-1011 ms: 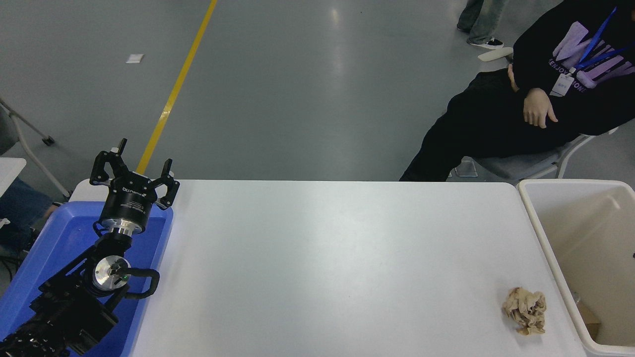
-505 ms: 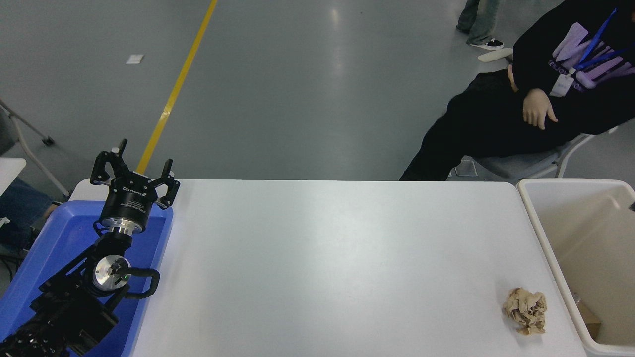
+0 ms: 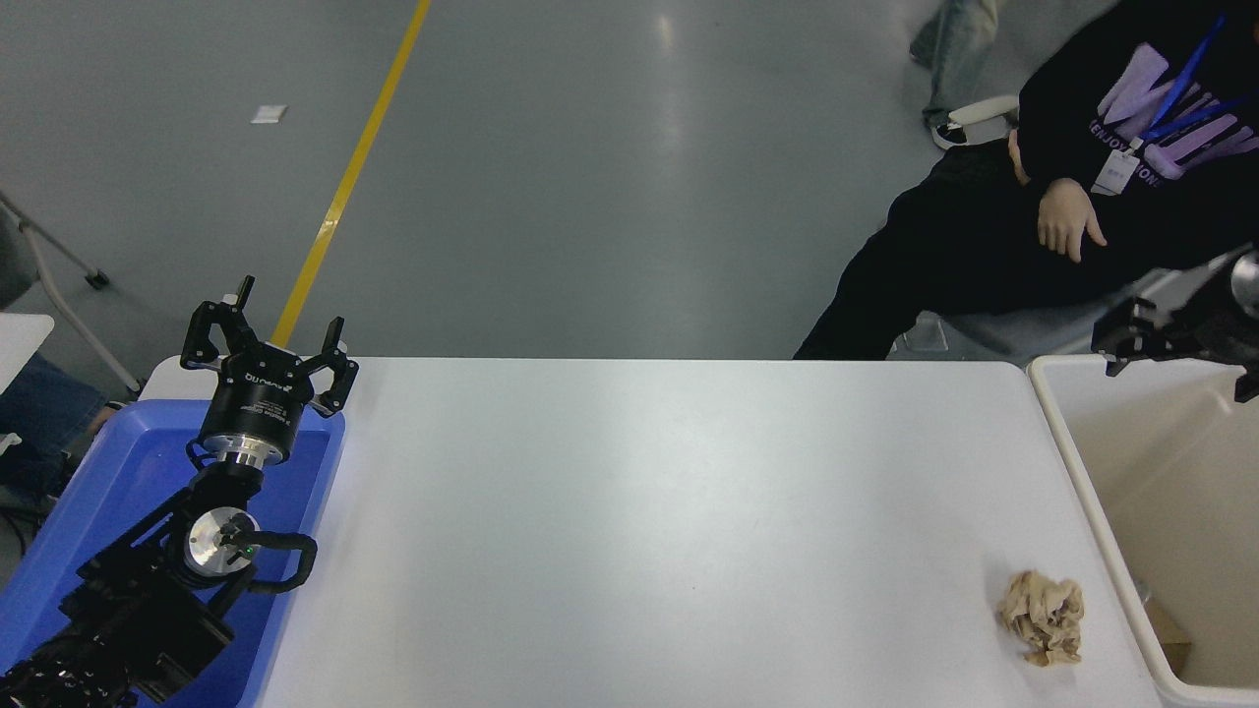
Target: Pick up foil plate and place in dustbin
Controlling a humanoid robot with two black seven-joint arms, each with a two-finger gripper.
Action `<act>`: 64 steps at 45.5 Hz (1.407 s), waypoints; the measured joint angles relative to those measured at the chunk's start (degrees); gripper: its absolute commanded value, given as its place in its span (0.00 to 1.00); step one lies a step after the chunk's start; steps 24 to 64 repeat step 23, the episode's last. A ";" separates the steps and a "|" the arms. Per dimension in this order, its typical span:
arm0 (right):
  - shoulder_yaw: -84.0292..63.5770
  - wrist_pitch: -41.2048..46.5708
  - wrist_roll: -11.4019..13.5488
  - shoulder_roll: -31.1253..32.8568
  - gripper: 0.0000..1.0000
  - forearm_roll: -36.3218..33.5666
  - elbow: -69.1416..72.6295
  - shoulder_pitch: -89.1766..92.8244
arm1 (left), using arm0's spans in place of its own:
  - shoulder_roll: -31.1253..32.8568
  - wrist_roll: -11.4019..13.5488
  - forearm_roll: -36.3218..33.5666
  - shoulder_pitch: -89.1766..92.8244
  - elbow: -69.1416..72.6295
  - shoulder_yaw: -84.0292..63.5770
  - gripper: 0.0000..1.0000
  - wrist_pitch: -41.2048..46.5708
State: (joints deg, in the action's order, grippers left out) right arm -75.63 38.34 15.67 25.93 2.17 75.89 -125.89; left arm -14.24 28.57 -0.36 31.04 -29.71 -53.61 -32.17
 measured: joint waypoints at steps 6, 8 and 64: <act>1.51 3.00 -0.02 -1.96 1.00 -2.34 3.50 -5.90 | 0.00 0.06 -0.01 -0.02 0.00 -0.04 0.98 0.00; 2.06 3.74 -0.03 -2.54 1.00 -3.04 4.48 -7.61 | 0.00 0.07 0.02 -0.02 0.00 -0.05 0.98 0.00; 4.32 6.05 -0.01 -5.77 1.00 -5.14 7.27 -12.86 | 0.00 0.01 0.02 -0.02 0.00 -0.06 0.98 0.00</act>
